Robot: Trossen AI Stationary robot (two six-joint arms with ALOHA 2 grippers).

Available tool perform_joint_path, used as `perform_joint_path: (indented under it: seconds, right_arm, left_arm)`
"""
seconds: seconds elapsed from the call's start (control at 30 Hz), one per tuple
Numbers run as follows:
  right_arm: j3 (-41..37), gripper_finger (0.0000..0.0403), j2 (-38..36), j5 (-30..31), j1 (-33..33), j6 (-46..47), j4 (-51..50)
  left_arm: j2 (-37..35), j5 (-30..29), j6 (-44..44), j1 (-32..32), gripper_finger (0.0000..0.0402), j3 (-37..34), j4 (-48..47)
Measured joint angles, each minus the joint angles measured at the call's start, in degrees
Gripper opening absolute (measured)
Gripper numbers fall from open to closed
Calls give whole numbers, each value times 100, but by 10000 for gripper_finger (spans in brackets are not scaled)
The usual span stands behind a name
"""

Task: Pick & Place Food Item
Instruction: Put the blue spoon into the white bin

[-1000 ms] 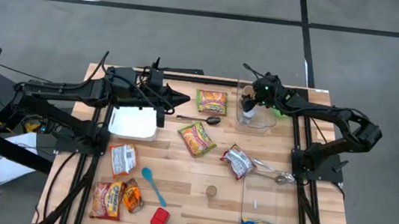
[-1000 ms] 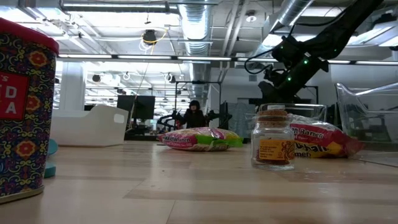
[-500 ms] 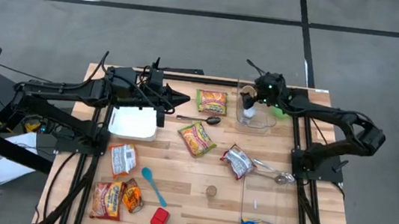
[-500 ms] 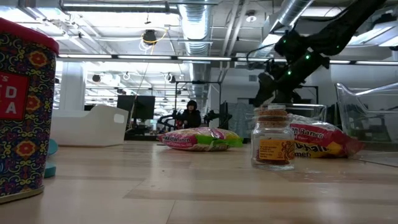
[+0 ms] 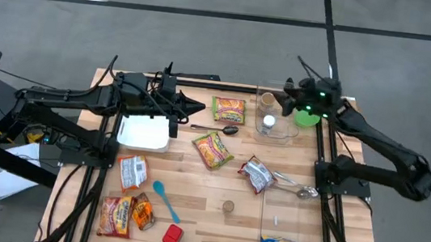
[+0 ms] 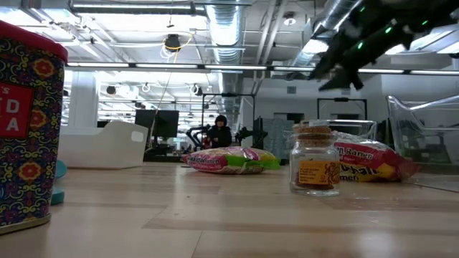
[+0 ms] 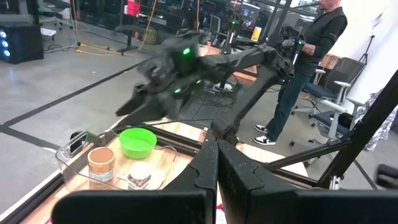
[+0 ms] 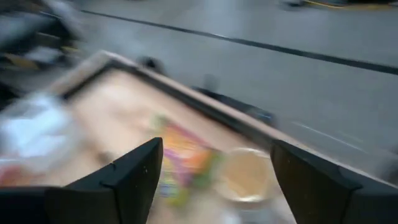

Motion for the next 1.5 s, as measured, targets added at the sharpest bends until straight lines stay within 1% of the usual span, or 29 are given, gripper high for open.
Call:
perform_joint_path:
  seconds: [0.13,0.23,0.3,0.37,0.47,0.63,0.73,0.93,1.1,1.17,1.27,1.37,1.43,1.5]
  right_arm:
    - [0,291,-860,-1332,2,572,54]
    - [0,291,-1448,-2217,2,1189,178]
    - [0,291,-1807,-2643,17,1646,296]
    - [0,291,-2140,-2838,81,2015,393]
    - [2,291,-2497,-2829,201,2227,392]
    - [0,291,-2807,-2406,318,2418,274]
    - [0,291,-2943,-2319,344,2466,267]
    - [0,291,-2991,-2256,341,2488,261]
    - [0,291,-2997,-2256,341,2486,280]
    - [0,291,-2993,-2256,341,2486,267]
    - [0,291,-2995,-2256,341,2482,281]
    - [0,291,-2993,-2256,341,2468,273]
    - [0,291,-2995,-2258,341,2468,280]
    - [0,291,-2993,-2259,341,2499,278]
  left_arm:
    - [0,0,4,2,0,2,-124]
    - [0,-1,9,1,0,2,-186]
    - [0,0,12,2,0,2,-227]
    - [0,0,13,0,0,2,-234]
    - [0,0,15,1,0,2,-231]
    - [0,0,168,2,0,2,-231]
    - [0,0,168,1,0,2,-230]
    - [0,2,113,-1,0,2,-229]
    - [0,62,-218,-2,7,2,-229]
    - [0,414,-367,-1,17,2,-229]
    - [47,1125,-700,-90,45,15,-416]
    - [146,1554,-1157,-375,84,9,-1119]
    - [238,1721,-1423,-670,114,9,-1632]
    - [313,1831,-1507,-1026,141,8,-2271]
